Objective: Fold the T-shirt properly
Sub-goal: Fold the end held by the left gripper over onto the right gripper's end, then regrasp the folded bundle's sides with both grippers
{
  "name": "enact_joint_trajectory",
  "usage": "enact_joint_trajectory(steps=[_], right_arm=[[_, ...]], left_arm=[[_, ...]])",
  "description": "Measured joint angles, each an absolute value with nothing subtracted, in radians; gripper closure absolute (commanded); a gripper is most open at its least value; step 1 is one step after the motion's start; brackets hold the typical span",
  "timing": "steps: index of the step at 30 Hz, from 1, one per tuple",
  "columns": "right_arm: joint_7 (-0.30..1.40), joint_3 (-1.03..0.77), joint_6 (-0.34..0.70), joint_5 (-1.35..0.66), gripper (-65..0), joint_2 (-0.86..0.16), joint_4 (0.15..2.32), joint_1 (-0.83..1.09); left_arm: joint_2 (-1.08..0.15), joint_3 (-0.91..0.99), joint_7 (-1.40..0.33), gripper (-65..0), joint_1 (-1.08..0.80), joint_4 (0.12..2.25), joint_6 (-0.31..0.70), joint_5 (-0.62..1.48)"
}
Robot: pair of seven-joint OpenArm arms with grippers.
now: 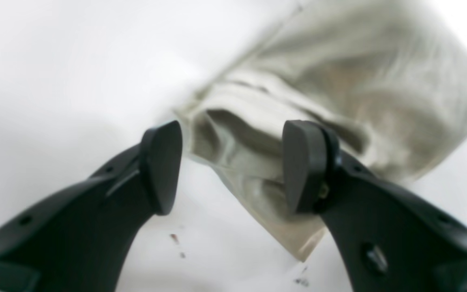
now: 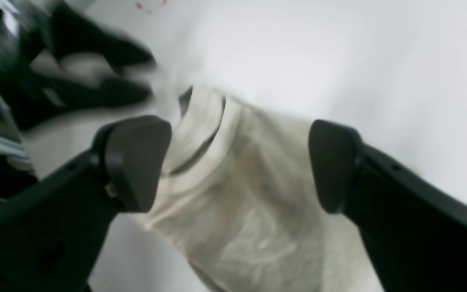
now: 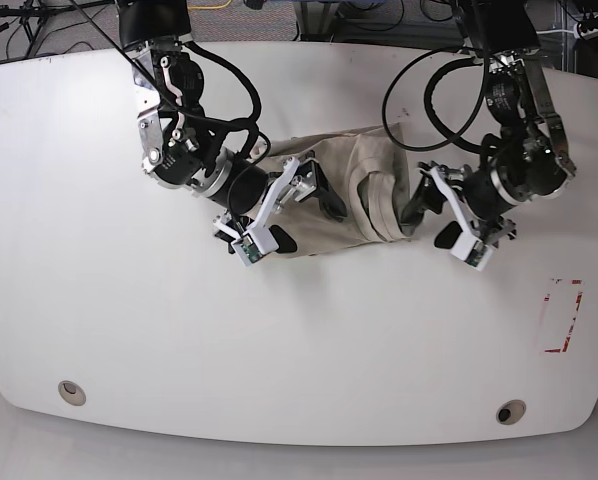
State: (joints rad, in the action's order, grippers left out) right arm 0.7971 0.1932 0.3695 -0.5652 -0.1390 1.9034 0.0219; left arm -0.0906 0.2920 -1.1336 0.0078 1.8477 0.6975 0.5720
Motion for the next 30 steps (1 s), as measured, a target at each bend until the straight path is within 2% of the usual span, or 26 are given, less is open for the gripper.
enact_joint_trajectory(steps=[4, 13, 17, 21, 30], right_arm=[[0.795, 0.197, 0.370, -0.570, -53.1, -0.131, 1.912, 0.050], [0.790, 0.197, 0.371, -0.565, -52.3, -0.130, 1.916, 0.110], [0.794, 0.215, 0.369, -0.554, -46.9, -0.133, 1.916, 0.111], [0.788, 0.273, 0.366, -0.557, -39.6, -0.132, 1.911, 0.112], [0.754, 0.346, 0.368, -0.561, -26.6, -0.122, 1.757, 0.059]], left_arm=[[-0.174, 0.423, -1.132, -36.7, 0.014, 1.876, 0.701, 0.701], [-0.421, 0.754, -1.133, -36.7, 0.050, 1.776, 0.694, 0.706], [-0.531, 0.794, -1.128, -36.7, 0.119, 1.623, 0.700, 0.638], [-0.593, 0.833, -1.126, -36.7, 0.138, 1.562, 0.697, 0.625], [-0.589, 0.816, -1.126, -36.7, 0.075, 1.636, 0.697, 0.636]])
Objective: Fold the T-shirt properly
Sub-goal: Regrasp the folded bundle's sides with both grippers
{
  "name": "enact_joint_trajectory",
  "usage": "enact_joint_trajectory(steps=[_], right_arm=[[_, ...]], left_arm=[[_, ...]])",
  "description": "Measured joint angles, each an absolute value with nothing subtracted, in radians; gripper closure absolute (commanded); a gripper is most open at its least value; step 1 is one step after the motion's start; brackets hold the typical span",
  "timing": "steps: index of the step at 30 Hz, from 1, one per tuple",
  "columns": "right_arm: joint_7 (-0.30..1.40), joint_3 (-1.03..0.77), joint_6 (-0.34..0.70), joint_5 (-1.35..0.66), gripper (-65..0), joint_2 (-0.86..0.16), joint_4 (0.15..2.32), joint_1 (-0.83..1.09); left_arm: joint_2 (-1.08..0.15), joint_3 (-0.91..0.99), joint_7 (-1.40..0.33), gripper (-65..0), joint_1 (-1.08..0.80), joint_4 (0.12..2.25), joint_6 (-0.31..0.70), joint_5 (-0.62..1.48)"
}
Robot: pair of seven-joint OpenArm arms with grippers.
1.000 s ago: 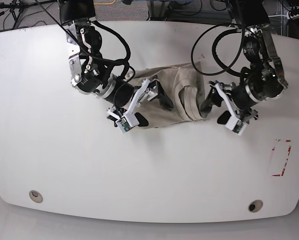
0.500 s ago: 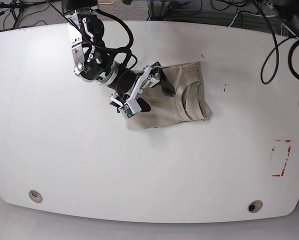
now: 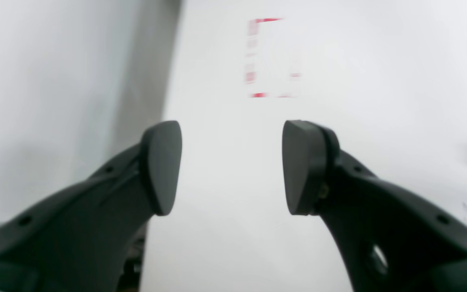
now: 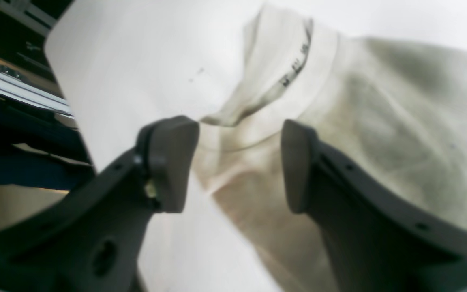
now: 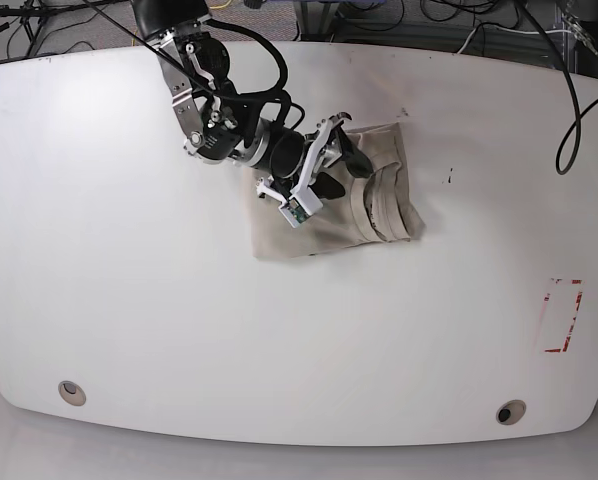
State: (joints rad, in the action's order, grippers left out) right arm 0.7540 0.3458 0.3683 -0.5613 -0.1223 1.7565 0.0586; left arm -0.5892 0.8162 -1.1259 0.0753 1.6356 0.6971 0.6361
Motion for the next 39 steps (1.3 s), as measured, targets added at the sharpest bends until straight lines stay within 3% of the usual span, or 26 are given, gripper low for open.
enact_joint_trajectory(steps=[6, 12, 25, 30, 39], right_arm=[[0.741, 0.340, 0.363, -0.556, -16.5, -0.169, 1.789, 0.042], [0.719, 0.272, 0.372, -0.582, -11.1, -0.224, 1.861, 0.016], [0.728, 0.228, 0.385, -0.551, -10.1, -0.277, 1.615, -0.149], [0.644, 0.229, 0.448, -0.560, -10.1, -0.279, 1.535, -0.191], [0.525, 0.257, 0.529, -0.347, -10.1, -0.274, 1.391, -0.199]], left_arm=[[-0.481, 0.677, -1.153, -36.7, 0.033, 1.742, 0.696, 0.599], [-0.352, 0.519, -1.112, -36.7, -0.019, 1.894, 0.705, 0.648], [-0.128, 0.192, -1.136, -36.5, -0.090, 1.938, 0.696, 0.495], [-0.081, 0.135, -1.125, -36.5, -0.153, 1.942, 0.699, 0.495], [-0.041, 0.042, -1.085, -36.5, -0.173, 1.877, 0.690, 0.329]])
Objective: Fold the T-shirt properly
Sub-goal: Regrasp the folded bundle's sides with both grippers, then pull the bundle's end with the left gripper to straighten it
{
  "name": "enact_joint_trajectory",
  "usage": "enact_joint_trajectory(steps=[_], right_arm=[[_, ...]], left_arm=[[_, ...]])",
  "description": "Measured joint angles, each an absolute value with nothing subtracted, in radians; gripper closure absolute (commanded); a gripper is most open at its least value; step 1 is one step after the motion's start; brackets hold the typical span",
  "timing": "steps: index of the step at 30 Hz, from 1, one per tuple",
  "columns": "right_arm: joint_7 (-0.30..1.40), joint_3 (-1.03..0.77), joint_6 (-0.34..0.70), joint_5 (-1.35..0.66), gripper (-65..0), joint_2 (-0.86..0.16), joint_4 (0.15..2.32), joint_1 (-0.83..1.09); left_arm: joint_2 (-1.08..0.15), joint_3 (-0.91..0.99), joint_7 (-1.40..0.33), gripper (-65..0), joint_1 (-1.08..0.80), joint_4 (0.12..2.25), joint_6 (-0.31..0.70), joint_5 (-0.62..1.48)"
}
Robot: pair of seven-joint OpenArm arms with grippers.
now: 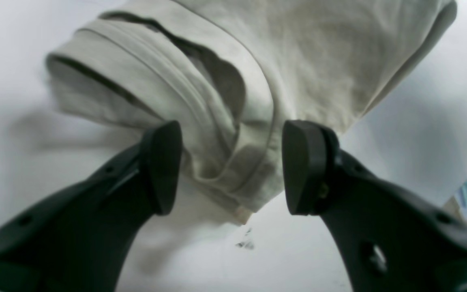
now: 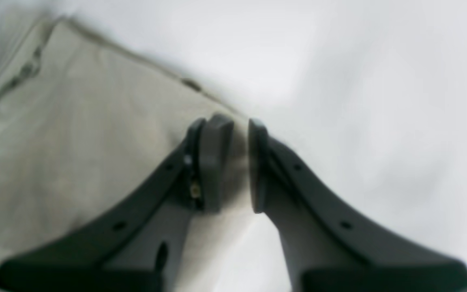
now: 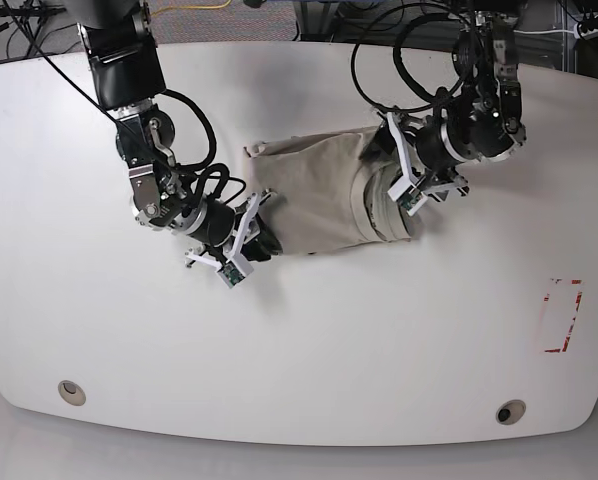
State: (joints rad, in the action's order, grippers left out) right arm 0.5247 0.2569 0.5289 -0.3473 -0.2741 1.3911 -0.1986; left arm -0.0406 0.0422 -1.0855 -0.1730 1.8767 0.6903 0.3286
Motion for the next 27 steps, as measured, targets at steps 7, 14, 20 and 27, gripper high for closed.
enact_joint_trajectory(steps=[7, 14, 20, 27], right_arm=[[0.434, 0.237, 0.543, -0.306, -10.1, -0.268, 1.347, -0.128], [0.317, 0.171, 0.550, -0.297, -10.1, -0.261, 1.343, -0.025], [0.299, 0.132, 0.547, -0.293, -10.1, -0.263, 1.407, 0.063], [0.303, 0.133, 0.543, -0.292, -10.1, -0.260, 1.493, 0.153]], left_arm=[[-0.047, 0.033, -0.971, -36.5, -0.154, 1.710, 0.696, 0.253], [-0.084, -0.058, -0.823, -36.5, 0.013, 1.480, 0.704, 0.219], [-0.076, -0.078, -0.765, -36.5, 0.138, 1.338, 0.714, 0.184], [-0.085, -0.084, -0.825, -36.5, 0.260, 1.291, 0.712, 0.122]])
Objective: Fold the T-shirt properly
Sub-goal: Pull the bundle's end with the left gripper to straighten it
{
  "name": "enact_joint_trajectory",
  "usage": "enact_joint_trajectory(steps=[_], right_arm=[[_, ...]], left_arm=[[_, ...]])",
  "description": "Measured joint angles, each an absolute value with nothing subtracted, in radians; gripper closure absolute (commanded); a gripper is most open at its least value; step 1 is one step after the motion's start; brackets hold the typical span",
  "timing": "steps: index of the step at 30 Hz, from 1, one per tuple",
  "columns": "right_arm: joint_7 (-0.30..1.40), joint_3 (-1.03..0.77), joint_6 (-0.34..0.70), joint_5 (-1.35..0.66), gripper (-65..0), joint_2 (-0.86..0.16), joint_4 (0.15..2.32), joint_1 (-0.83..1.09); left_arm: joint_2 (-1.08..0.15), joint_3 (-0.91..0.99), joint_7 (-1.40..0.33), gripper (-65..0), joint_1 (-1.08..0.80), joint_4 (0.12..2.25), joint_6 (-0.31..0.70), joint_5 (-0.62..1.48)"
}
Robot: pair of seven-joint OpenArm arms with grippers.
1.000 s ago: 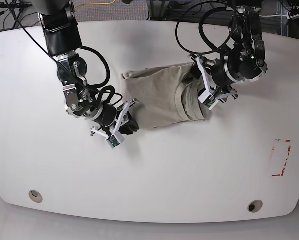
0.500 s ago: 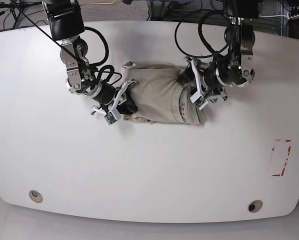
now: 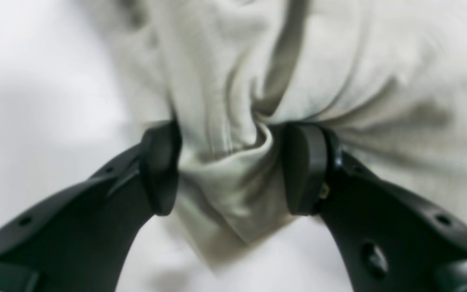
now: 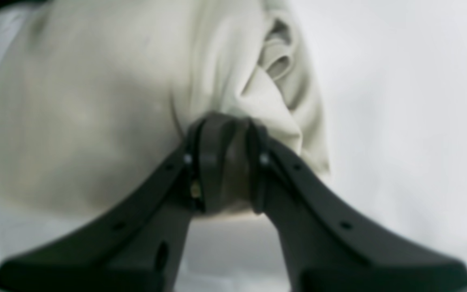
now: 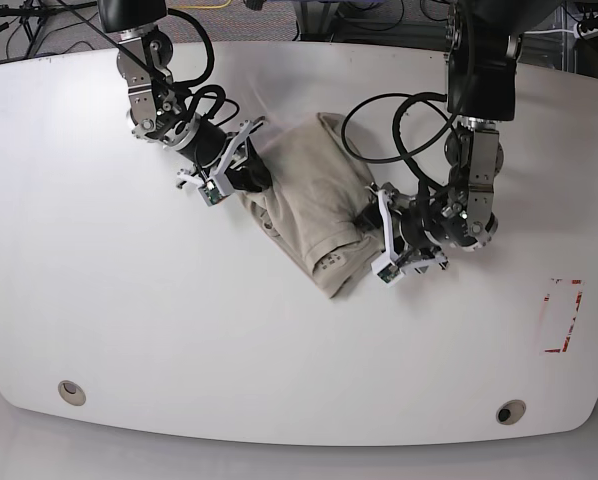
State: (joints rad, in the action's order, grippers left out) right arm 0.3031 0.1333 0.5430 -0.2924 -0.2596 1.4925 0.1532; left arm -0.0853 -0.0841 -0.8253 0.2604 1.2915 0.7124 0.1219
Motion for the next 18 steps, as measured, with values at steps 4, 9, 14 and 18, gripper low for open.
enact_joint_trajectory(steps=[4, 9, 14, 18], right_arm=[[0.303, 0.135, 0.544, -0.294, -10.0, -0.260, 1.520, 0.188], [0.321, 0.133, 0.543, -0.291, -10.0, -0.244, 1.533, 0.194], [0.382, 0.133, 0.540, -0.275, -10.0, -0.243, 1.607, 0.211], [0.499, 0.137, 0.542, -0.269, -10.0, -0.244, 1.714, 0.224]], left_arm=[[-0.118, -0.130, -0.841, -36.5, 0.347, 1.283, 0.696, 0.102], [-0.163, -0.188, -0.834, -36.5, 0.450, 1.293, 0.697, 0.113], [-0.173, -0.199, -0.873, -36.5, 0.506, 1.339, 0.697, 0.121], [-0.181, -0.171, -0.966, -36.5, 0.509, 1.459, 0.702, 0.121]])
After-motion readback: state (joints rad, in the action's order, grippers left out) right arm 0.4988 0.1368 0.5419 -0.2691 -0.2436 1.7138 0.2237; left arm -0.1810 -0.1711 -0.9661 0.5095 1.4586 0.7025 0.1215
